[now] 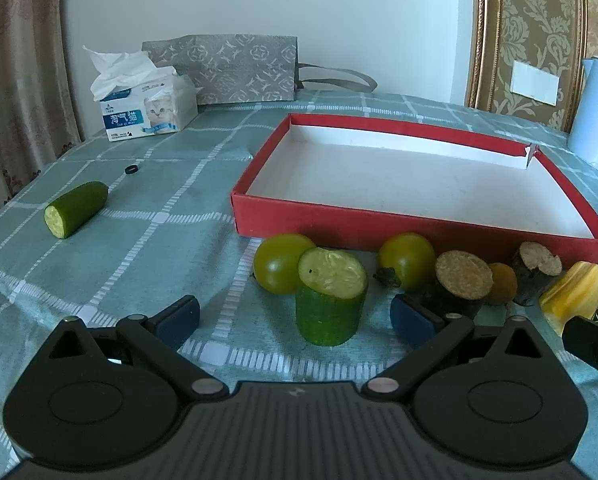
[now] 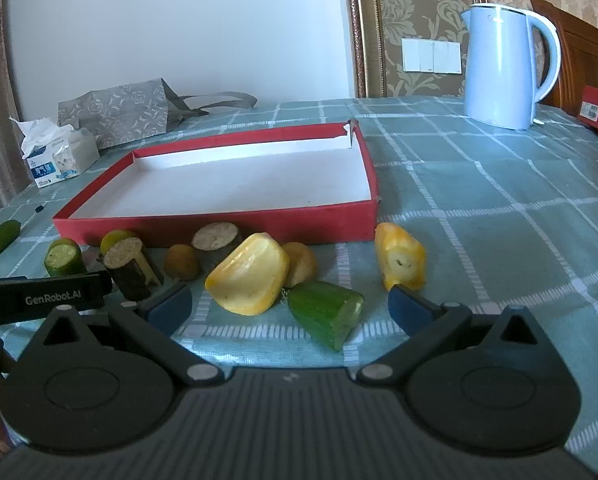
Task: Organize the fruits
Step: 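Move the left tool toward the upright cucumber chunk in front of the tray, then close the left gripper on the cucumber chunk while the right gripper grasps a cucumber slice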
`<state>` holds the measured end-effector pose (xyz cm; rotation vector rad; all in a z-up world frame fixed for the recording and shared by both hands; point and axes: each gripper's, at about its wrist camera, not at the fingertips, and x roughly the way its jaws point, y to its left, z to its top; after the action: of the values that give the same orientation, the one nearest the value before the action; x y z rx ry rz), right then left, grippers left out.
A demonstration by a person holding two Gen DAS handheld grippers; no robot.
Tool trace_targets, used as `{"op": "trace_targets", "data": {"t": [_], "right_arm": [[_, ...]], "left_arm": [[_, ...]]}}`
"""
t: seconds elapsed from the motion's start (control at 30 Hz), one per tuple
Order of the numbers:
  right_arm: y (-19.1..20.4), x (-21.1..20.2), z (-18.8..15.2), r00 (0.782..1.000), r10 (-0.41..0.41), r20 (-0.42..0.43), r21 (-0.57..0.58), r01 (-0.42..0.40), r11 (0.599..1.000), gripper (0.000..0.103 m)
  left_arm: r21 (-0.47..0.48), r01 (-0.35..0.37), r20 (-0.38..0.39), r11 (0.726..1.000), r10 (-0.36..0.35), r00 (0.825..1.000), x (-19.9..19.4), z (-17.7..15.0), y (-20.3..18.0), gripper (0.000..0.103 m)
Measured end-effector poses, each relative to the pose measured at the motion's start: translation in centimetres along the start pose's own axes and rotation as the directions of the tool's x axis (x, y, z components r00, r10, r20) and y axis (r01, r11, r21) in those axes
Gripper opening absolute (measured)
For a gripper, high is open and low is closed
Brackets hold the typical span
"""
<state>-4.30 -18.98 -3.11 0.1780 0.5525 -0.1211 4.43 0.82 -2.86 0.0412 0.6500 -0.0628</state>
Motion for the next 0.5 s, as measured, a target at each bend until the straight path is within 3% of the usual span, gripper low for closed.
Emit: {"op": "trace_targets", "data": {"t": [0.1, 0.23, 0.3, 0.37, 0.47, 0.5], "right_arm": [[0.06, -0.02, -0.02, 1.0, -0.003, 0.001, -0.005, 0.003, 1.0, 0.103], [0.08, -0.03, -0.03, 1.0, -0.005, -0.001, -0.008, 0.005, 1.0, 0.103], [0.06, -0.02, -0.03, 1.0, -0.004, -0.002, -0.005, 0.004, 1.0, 0.103], [0.1, 0.03, -0.01, 1.0, -0.003, -0.005, -0.004, 0.003, 1.0, 0.103], [0.06, -0.02, 0.0, 1.0, -0.001, -0.003, -0.004, 0.001, 1.0, 0.103], [0.02, -0.04, -0.02, 1.0, 0.0, -0.003, -0.005, 0.0, 1.0, 0.103]], "left_arm": [[0.006, 0.011, 0.015, 1.0, -0.011, 1.0, -0.09, 0.02, 0.04, 0.083], [0.024, 0.03, 0.027, 0.999, -0.031, 0.999, -0.29, -0.09, -0.08, 0.071], [0.032, 0.034, 0.035, 0.999, -0.035, 0.999, -0.53, -0.2, -0.13, 0.057], [0.039, 0.033, 0.042, 0.999, -0.035, 0.998, -0.72, -0.29, -0.21, 0.051], [0.032, 0.042, 0.046, 0.999, -0.043, 0.998, -0.83, -0.32, -0.01, 0.05], [0.029, 0.051, 0.048, 0.998, -0.052, 0.997, -0.91, -0.35, 0.07, 0.043]]}}
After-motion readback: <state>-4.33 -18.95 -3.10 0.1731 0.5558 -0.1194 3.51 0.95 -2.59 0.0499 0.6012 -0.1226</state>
